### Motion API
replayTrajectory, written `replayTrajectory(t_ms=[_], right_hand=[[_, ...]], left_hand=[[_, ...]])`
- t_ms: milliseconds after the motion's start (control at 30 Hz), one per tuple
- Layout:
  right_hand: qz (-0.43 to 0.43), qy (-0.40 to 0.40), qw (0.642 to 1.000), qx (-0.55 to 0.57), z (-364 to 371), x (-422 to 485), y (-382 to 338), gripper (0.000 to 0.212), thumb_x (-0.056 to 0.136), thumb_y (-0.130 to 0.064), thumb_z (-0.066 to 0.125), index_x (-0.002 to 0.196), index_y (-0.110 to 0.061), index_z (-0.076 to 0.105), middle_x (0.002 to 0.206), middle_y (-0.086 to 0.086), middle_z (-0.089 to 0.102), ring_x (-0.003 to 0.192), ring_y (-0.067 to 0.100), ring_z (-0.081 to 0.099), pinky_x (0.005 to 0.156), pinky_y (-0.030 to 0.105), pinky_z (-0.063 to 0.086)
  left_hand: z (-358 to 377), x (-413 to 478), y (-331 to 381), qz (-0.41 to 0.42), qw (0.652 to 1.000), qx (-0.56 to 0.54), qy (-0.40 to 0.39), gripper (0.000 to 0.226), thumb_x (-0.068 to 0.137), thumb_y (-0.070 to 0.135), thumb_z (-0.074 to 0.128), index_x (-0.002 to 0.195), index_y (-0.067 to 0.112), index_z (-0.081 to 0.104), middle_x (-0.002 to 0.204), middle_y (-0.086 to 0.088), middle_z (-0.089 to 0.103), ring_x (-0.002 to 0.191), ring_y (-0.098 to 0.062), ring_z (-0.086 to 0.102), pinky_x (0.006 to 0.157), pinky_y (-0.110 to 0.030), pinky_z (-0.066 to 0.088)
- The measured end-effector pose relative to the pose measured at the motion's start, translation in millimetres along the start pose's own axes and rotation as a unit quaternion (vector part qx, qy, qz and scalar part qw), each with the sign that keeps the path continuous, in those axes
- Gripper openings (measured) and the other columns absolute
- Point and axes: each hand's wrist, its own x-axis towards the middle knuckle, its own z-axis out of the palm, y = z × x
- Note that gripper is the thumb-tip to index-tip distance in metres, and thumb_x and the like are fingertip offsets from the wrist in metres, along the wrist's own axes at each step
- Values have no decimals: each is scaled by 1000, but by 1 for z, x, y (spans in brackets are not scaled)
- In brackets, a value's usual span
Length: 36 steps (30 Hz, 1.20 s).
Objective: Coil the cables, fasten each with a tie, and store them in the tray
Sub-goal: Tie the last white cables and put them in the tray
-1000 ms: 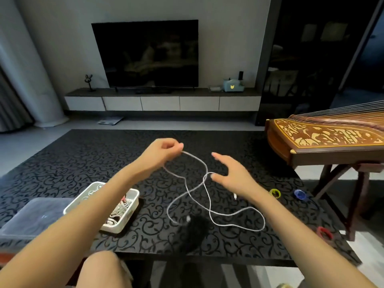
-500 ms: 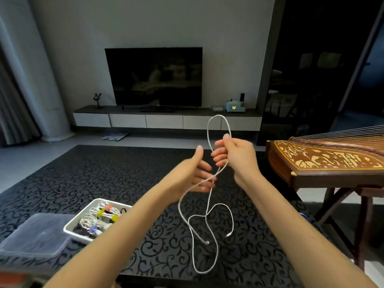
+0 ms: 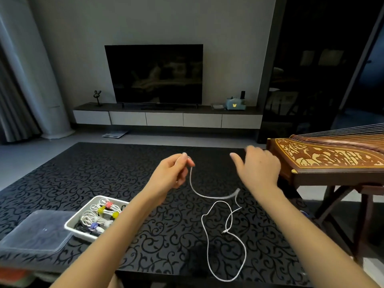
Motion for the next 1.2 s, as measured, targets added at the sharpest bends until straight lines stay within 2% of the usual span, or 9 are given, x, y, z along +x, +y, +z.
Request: replayTrajectory(t_ms=[67, 133, 267, 467, 567, 733, 933, 1100, 1200], right_hand=[[-132, 26, 977, 166, -4, -13, -10, 37, 93, -39, 54, 114, -9, 65, 108, 10, 69, 103, 29, 62, 90, 40, 43], [-173, -148, 907, 354, -5, -24, -23, 34, 99, -31, 46, 122, -13, 63, 119, 4, 66, 115, 18, 58, 107, 36, 33], [-48, -301, 731, 610, 1, -53, -39, 34, 103, -21, 34, 102, -6, 64, 69, 3, 69, 65, 9, 65, 68, 17, 48], [23, -204, 698, 686, 0, -58, -37, 38, 101, -21, 40, 72, -14, 62, 45, -6, 37, 40, 6, 29, 41, 18, 25], [-4, -250, 706, 663, -7, -54, -45, 41, 102, -26, 40, 69, -12, 61, 41, -7, 37, 37, 5, 28, 41, 17, 26], [-76, -268, 804, 525, 1, -59, -41, 40, 98, -36, 47, 68, -15, 64, 41, -4, 51, 39, 2, 44, 50, 15, 36], [-70, -319, 813, 482, 28, -65, 12, 24, 95, -21, 54, 79, -12, 68, 53, -4, 55, 53, 7, 50, 59, 22, 41], [-22, -327, 825, 460, 39, -58, 45, 22, 95, -13, 55, 80, -11, 70, 58, -2, 57, 55, 6, 49, 57, 19, 37], [-42, -254, 868, 425, 28, -45, 35, 22, 92, -14, 58, 76, -19, 71, 66, -6, 63, 64, 9, 57, 67, 22, 42]], left_hand=[[2, 1, 9, 15, 997, 24, -66, 36, 97, 42, 42, 86, 18, 66, 58, 5, 45, 49, -8, 38, 45, -18, 27], [6, 1, 18, 30, 990, 24, -139, 37, 97, 45, 42, 89, 17, 66, 62, 4, 46, 51, -9, 39, 46, -18, 27], [5, 7, 31, 31, 989, -91, -115, 34, 96, 38, 46, 86, 13, 66, 61, 4, 46, 50, -7, 39, 43, -15, 29], [9, 4, 21, -44, 968, -229, -92, 38, 82, 41, 58, 92, 6, 68, 78, -5, 60, 63, -8, 59, 52, -14, 46], [25, 0, 8, -42, 983, -138, -111, 52, 83, 58, 47, 102, 16, 72, 96, -2, 72, 91, -8, 67, 76, -21, 50], [33, 7, 14, 7, 993, -104, -57, 59, 98, 42, 32, 52, 24, 65, 95, -4, 73, 102, -20, 66, 83, -30, 53], [-26, 36, 26, -43, 882, -439, 165, 49, 103, 37, 33, 59, 15, 37, 52, 2, 43, 36, -6, 38, 35, -16, 35], [-51, 36, 19, -1, 954, -120, 276, 45, 101, 31, 37, 57, 20, 33, 43, 9, 29, 37, -7, 23, 38, -21, 20], [-49, 32, 13, -28, 981, 95, 164, 42, 96, 45, 47, 62, 20, 42, 54, 6, 35, 46, -9, 29, 46, -24, 25]])
